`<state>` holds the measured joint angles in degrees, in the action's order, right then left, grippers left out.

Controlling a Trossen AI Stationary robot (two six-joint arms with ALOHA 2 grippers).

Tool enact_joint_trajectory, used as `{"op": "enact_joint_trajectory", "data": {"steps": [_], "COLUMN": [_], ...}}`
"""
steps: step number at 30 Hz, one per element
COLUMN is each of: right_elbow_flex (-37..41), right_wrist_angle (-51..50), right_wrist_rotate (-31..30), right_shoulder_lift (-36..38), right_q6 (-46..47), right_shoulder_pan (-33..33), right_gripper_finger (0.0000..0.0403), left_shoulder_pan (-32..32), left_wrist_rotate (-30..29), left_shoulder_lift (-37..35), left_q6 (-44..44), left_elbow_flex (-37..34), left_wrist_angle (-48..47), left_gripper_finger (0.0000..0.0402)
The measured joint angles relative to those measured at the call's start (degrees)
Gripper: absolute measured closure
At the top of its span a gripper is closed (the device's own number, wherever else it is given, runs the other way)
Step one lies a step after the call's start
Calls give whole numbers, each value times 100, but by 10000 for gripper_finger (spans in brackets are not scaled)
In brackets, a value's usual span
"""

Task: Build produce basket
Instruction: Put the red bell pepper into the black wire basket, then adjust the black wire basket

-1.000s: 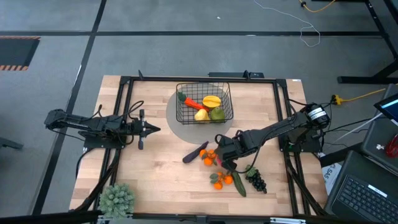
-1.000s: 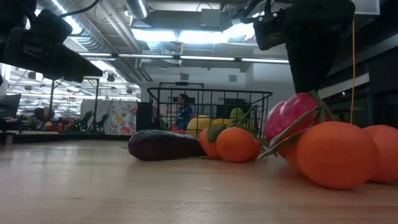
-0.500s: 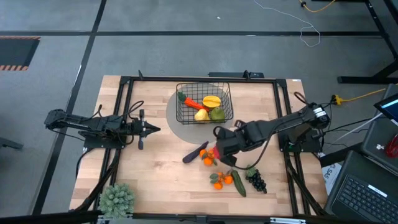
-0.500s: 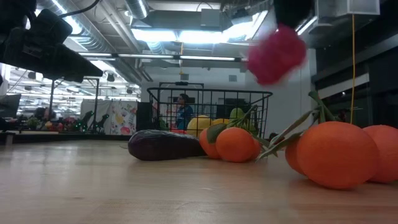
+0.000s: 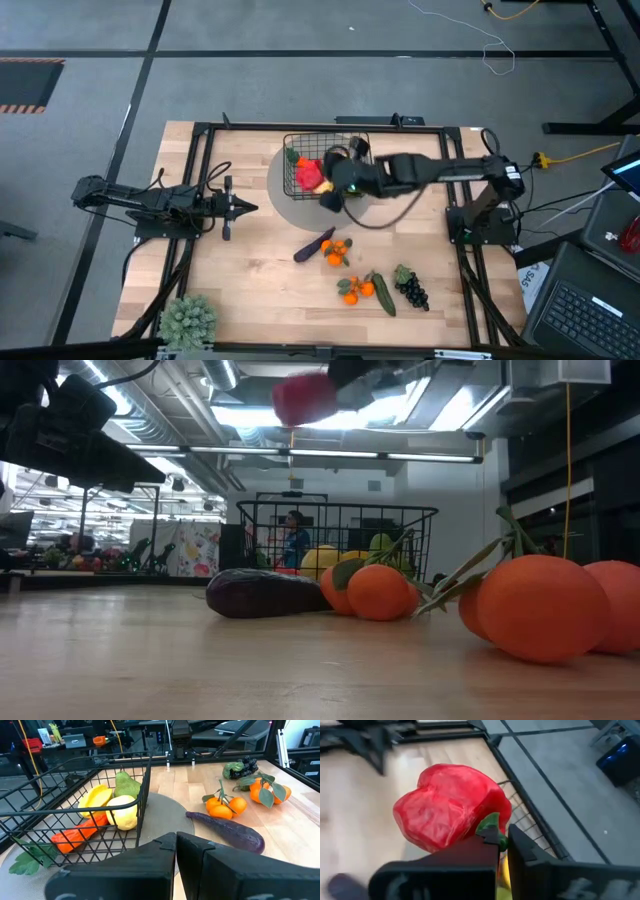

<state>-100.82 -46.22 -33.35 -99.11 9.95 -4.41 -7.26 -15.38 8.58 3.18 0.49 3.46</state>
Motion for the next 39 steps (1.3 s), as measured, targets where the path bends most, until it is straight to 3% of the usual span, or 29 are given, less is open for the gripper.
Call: {"op": "enact_joint_trajectory", "data": {"steps": [6,12,20,26,33,36,39], "right_elbow_flex": [176,179,178,-174,-141,37,215], "right_wrist_angle": [313,698,747,-797,-2953,-3284,-3200], "right_wrist_rotate": [115,1067,1057,1050,290,-83,-156], "right_shoulder_lift": [-36,-78,-77,-44,-38,-46,-47], "right_q6": [-212,-216,-155,-83,1231,1696,1589], "right_shoulder_pan": [614,1016,1161,1148,1176,1178,1219], "right_gripper_finger": [385,333,280,277,277,276,276], "left_shoulder_pan": [1,1,2,0,1,0,0], "left_wrist_rotate": [-1,-1,0,0,0,-1,0], "left_shoulder_lift": [1,1,0,0,1,0,2], "left_q6": [2,1,0,0,0,0,-2], "left_elbow_flex": [0,0,0,0,0,0,0], "left_wrist_angle": [2,2,2,2,2,2,2], "left_gripper_finger": [398,398,398,398,398,398,398]}}
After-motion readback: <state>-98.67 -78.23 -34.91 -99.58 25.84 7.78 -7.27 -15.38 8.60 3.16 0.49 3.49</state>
